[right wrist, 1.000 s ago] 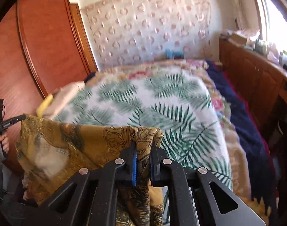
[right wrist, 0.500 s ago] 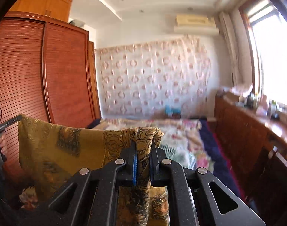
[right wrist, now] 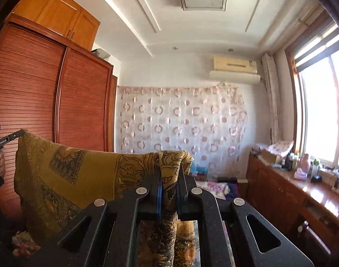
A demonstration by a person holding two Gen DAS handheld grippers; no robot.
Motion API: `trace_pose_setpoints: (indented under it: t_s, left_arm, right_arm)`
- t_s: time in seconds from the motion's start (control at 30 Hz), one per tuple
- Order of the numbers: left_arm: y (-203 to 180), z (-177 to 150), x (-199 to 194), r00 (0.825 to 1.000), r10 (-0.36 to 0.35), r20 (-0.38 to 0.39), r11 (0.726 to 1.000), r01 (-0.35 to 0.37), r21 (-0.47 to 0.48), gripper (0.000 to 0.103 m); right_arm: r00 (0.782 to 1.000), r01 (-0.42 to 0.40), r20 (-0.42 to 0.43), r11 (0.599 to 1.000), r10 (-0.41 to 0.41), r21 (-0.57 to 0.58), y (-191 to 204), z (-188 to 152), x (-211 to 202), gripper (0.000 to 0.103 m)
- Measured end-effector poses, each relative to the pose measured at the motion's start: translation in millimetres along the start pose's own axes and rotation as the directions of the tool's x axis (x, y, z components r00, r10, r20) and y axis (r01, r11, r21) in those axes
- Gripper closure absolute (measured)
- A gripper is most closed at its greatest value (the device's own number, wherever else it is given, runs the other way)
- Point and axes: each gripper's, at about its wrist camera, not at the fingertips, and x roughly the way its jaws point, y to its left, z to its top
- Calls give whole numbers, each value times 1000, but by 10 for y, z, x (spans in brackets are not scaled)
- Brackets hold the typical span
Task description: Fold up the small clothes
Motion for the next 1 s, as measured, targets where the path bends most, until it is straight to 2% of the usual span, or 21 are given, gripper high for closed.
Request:
trace_pose_setpoints:
  t_s: [0.07,0.2,0.33,0.47,0.53,0.57,0.6,0.63,0.67,0.7,0.73,0.8,0.87,1.0]
  left_arm:
    - [44,52,173,1000,13,-10,1000,-13,4,98]
    - [65,-113,620,996,63,-65,998,-62,22,98]
    - [155,-465,1176,984,88,-153,996,-86,19,98]
    - [312,-905,1800,966,80,-246,996,-89,-26,98]
    - [362,-1145,2137,952,102,-288,994,-109,-7,98]
    - [376,-1241,2285,942,115,-316,993,-116,14,95]
    - [399,-1366,2466,923,140,-359,990,-132,49,88]
    - [381,-1439,2543,909,161,-384,987,-146,68,83]
    - [395,-1503,2593,904,162,-396,987,-145,72,69]
    - [385,-1549,2600,902,151,-405,989,-135,68,55]
    - [373,-1601,2597,898,135,-418,991,-121,61,50]
    - [342,-1705,2537,892,117,-437,993,-104,54,31]
    - [267,-1754,2450,888,112,-446,993,-92,68,27]
    - [169,-1881,2312,869,91,-486,995,-57,83,26]
  right_arm:
    - [1000,18,4,999,-18,-26,36,-3,135,94]
    - [998,32,-45,998,-34,-47,90,-121,616,94]
    - [989,56,-132,996,-65,-66,147,-157,1178,94]
    - [970,82,-221,993,-99,-88,172,-489,1977,94]
    - [958,93,-261,988,-123,-123,210,-696,2413,94]
    - [949,102,-283,985,-138,-139,226,-810,2662,94]
    - [940,107,-307,984,-146,-142,237,-915,2857,94]
    - [925,114,-348,985,-153,-133,240,-1047,3095,88]
    - [904,126,-392,984,-167,-130,269,-1137,3317,82]
    - [874,140,-449,981,-187,-137,287,-1285,3547,65]
    - [854,139,-485,982,-185,-130,318,-1351,3714,47]
    - [828,166,-522,979,-206,-122,338,-1550,3940,41]
    - [810,176,-551,979,-203,-102,372,-1670,4062,39]
    - [793,154,-587,986,-165,-68,358,-1695,4202,39]
